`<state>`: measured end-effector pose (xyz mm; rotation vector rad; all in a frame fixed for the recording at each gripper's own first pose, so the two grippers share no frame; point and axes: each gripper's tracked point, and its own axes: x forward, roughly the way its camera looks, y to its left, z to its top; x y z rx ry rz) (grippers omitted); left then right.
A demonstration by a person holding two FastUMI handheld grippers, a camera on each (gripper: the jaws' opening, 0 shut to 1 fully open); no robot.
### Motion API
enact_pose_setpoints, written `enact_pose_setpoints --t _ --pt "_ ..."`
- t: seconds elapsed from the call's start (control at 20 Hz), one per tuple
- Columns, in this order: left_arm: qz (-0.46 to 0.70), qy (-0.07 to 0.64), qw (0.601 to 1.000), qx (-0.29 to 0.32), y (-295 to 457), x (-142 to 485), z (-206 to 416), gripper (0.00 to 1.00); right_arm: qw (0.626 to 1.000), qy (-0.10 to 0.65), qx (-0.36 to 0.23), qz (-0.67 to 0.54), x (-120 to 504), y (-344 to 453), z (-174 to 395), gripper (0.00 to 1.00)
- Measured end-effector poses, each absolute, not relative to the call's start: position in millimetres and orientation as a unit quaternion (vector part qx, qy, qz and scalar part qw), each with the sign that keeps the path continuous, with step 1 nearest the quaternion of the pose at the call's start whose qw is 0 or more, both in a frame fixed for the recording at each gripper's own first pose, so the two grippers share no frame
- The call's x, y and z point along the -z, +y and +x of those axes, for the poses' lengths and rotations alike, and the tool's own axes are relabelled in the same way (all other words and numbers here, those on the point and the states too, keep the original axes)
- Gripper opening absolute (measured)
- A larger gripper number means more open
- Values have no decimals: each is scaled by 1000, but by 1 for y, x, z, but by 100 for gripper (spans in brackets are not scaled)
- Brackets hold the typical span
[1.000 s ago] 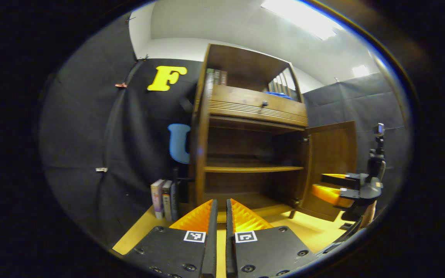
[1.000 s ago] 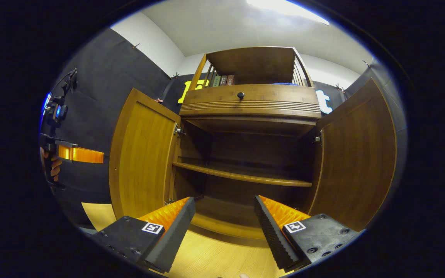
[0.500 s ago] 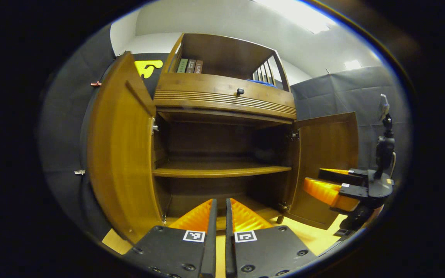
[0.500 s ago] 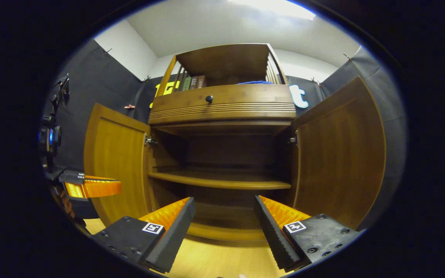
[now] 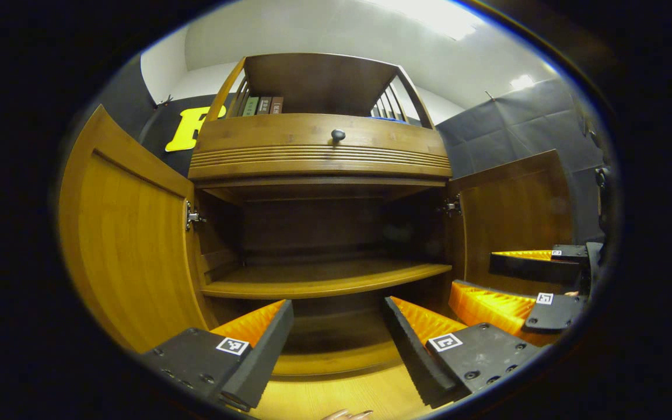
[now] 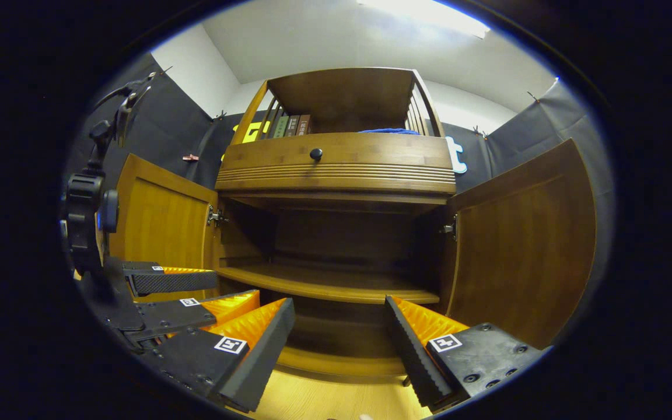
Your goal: Open the right door of the double-door shoe cabinet with the right hand, and open the left door with the left hand.
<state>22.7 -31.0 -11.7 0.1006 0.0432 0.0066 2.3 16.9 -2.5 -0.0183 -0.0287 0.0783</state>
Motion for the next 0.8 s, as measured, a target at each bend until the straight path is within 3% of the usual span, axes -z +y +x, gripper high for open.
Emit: enact_pose_setpoints --t 0.3,0.45,0.5,0.8 --pt "25 3 999 -21 -17 6 26 99 999 5 -45 -22 16 17 10 98" --pt "24 9 999 -31 -9 10 27 93 999 2 -42 -20 15 15 13 99" --pt "21 10 999 -32 -7 10 28 99 999 1 -42 -20 16 15 14 97" --pt "19 15 999 -35 -2 15 30 99 999 7 -41 -17 20 15 17 99"
